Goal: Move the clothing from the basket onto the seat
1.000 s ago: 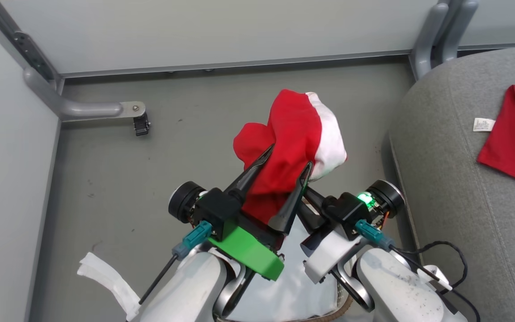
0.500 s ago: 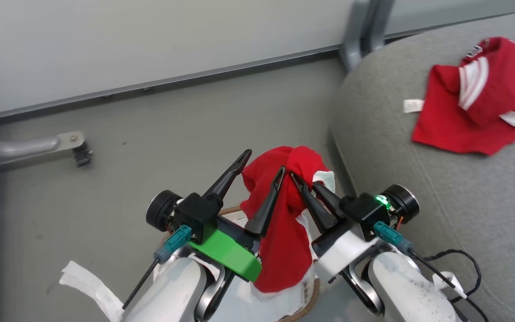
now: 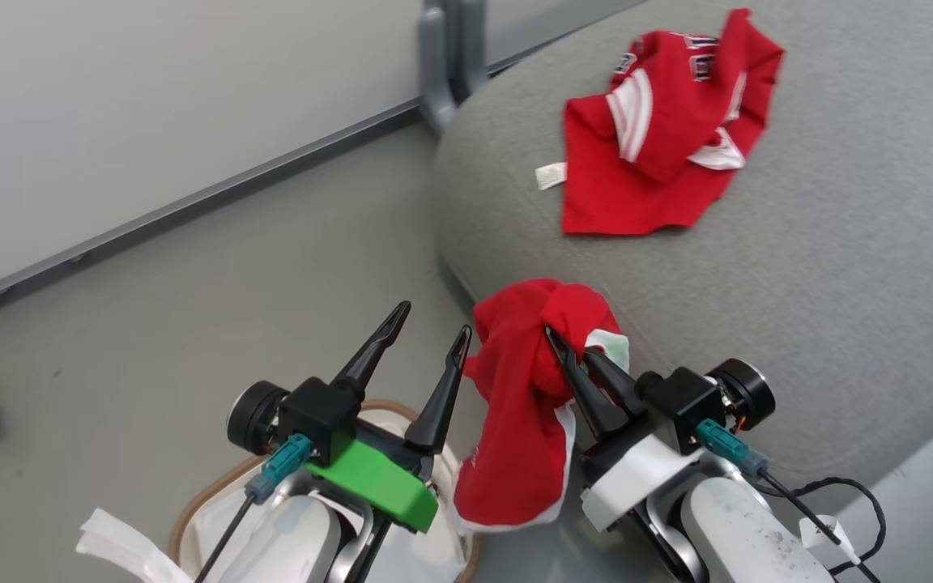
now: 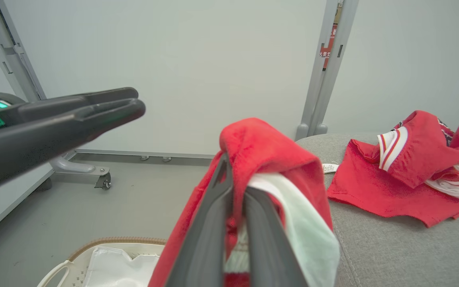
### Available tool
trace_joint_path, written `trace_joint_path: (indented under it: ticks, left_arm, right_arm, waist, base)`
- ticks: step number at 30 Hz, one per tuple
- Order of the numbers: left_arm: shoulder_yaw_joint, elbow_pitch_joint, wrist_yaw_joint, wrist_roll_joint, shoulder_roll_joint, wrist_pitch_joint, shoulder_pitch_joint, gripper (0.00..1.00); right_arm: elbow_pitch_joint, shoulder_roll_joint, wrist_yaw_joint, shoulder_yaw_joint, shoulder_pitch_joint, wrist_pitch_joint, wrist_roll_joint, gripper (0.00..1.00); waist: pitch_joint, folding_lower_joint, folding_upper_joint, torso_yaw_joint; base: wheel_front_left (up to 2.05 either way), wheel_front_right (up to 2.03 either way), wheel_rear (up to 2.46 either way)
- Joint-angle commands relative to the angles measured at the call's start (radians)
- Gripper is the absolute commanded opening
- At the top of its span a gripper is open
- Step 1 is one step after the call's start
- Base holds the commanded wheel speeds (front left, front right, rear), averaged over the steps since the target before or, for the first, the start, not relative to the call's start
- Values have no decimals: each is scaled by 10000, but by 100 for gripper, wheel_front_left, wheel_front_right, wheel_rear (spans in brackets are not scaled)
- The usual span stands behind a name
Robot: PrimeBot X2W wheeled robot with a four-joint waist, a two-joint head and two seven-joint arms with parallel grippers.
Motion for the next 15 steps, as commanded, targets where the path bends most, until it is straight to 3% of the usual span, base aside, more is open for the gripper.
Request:
trace_joint_path:
  ticks: [1,9,15]
  left_arm:
    - [44,14,-23,39,69,3,216,100]
    - [33,93,-23,94,50,3,170,100]
    - [-217,130,-23,-16,177,3,-197,100]
  right_arm:
    - [-67,-21,-14,-34,156,-21,16,0]
    - [-374,-18,-14,-464,343,-21,-6,0]
    - [-505,-96,-14,-1005,-379,-21,-381,0]
  waist:
    - [-198,0,0,-1280]
    - [-28,0,0,-1727]
    - [490,0,0,-1815]
  base:
    - [0,0,0]
    - [0,0,0]
    - [0,0,0]
